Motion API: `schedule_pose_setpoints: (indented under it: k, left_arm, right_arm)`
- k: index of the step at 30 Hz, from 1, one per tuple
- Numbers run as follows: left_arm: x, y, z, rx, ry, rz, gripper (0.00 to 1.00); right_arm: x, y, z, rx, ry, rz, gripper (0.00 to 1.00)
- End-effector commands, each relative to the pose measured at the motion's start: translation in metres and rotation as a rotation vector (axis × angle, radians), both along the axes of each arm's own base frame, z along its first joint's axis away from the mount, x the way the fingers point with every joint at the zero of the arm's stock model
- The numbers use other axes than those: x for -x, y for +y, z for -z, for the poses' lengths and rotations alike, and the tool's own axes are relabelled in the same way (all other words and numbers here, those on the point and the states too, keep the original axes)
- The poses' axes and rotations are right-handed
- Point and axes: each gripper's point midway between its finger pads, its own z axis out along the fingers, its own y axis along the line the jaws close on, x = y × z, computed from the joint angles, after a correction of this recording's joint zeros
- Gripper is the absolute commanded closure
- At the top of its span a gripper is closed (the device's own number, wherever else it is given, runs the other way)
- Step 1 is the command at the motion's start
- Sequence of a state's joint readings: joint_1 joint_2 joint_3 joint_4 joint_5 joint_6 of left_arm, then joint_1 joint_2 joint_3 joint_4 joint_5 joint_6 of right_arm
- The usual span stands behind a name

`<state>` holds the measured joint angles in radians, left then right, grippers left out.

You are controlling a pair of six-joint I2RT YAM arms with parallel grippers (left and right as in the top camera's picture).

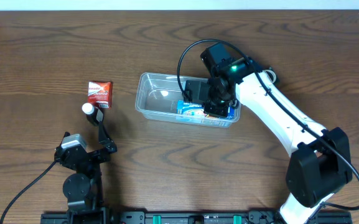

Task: Pack container
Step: 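Lower the blue box into the container's right side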

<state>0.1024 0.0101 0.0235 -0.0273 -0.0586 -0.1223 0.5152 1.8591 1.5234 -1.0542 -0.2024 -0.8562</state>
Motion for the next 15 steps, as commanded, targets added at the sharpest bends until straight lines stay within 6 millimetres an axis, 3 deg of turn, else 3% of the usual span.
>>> schedule_pose_setpoints:
  k: [1,15]
  left_arm:
    - [0.001,0.001,0.018,-0.013,0.056,-0.006,0.02]
    - [0.001,0.001,0.018,-0.013,0.056,-0.006,0.02]
  right_arm:
    - [0.002,0.01,0.007,-0.025,0.033,-0.027,0.91]
    - [-0.014,-0.003,0.023,0.036,0.012,0.006,0.9]
